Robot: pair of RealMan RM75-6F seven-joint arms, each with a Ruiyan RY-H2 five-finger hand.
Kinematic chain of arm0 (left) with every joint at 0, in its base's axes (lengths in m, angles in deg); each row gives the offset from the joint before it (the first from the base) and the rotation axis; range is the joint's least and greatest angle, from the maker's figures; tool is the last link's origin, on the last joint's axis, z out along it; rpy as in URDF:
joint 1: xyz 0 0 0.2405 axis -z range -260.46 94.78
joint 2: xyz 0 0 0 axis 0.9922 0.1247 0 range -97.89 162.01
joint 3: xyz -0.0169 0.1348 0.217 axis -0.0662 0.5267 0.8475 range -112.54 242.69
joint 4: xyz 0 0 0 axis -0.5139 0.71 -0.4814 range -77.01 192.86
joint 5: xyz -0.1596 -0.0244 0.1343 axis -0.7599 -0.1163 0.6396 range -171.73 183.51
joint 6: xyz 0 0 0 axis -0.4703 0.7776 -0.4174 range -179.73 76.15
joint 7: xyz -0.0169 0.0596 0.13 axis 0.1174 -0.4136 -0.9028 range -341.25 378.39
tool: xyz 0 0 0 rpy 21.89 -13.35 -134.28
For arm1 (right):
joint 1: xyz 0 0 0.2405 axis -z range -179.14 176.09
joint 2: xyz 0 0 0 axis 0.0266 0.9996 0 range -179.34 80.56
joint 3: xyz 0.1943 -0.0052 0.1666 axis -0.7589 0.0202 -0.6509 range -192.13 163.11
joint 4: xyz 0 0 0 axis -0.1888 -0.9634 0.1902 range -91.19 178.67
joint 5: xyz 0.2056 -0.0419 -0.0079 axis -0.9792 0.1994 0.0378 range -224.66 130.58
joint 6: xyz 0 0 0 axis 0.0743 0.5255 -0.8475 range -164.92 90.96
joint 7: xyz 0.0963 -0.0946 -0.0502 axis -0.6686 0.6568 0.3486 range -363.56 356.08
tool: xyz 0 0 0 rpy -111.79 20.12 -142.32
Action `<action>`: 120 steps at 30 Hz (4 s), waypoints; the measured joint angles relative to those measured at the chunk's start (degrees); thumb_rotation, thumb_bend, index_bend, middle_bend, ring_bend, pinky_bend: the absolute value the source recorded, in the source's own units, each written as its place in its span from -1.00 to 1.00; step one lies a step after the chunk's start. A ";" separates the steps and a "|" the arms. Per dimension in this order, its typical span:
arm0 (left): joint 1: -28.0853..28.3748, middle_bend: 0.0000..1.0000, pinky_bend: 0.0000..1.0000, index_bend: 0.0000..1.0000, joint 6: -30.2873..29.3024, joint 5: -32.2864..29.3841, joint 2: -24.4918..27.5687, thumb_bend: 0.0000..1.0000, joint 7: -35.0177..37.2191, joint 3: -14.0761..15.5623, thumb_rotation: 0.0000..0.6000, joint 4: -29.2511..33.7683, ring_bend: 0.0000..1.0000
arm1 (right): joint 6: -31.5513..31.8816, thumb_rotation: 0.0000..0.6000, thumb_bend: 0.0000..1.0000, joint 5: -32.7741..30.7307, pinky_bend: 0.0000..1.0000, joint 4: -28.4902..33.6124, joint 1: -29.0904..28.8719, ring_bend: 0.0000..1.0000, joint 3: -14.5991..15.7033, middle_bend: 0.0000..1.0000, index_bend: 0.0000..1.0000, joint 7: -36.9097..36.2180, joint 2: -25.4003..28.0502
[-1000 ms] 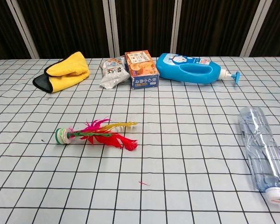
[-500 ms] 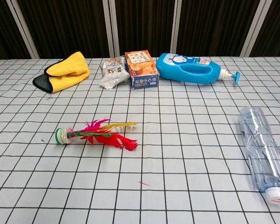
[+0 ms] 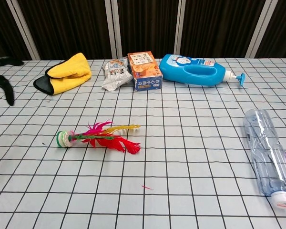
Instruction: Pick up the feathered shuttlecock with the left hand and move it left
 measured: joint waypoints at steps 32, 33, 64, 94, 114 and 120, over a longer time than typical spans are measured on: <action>13.93 -0.84 -1.00 0.05 6.97 -16.15 -30.78 -0.05 -21.67 -5.41 1.00 -14.33 -1.00 | 0.28 1.00 -0.21 -0.15 -1.00 0.24 0.47 -1.00 0.02 -1.00 -1.00 -2.56 0.93; 14.03 -0.82 -1.00 0.08 6.87 -16.27 -31.02 -0.02 -21.62 -5.28 1.00 -14.53 -1.00 | 0.29 1.00 -0.21 -0.12 -1.00 0.24 0.47 -1.00 0.02 -1.00 -1.00 -2.56 0.93; 11.99 -0.75 -1.00 0.16 -1.49 -12.46 -18.66 0.13 -12.06 -5.97 1.00 -2.83 -1.00 | 0.55 1.00 -0.21 -0.15 -1.00 0.36 0.62 -1.00 -0.01 -1.00 -1.00 -2.02 0.97; 7.39 -0.75 -1.00 0.16 -3.83 -14.20 -9.29 0.13 1.24 -4.08 1.00 -4.28 -1.00 | 0.51 1.00 -0.21 -0.12 -1.00 0.41 0.67 -1.00 0.15 -1.00 -1.00 -0.71 0.78; 6.45 -0.73 -1.00 0.16 -4.46 -13.43 -9.58 0.13 6.34 -3.12 1.00 -6.90 -1.00 | 0.45 1.00 -0.21 -0.10 -1.00 0.50 0.67 -1.00 0.20 -1.00 -1.00 -0.30 0.71; 6.33 -0.73 -1.00 0.16 -4.64 -12.58 -9.49 0.13 7.38 -2.76 1.00 -7.33 -1.00 | 0.47 1.00 -0.21 -0.08 -1.00 0.51 0.69 -1.00 0.23 -1.00 -1.00 -0.25 0.70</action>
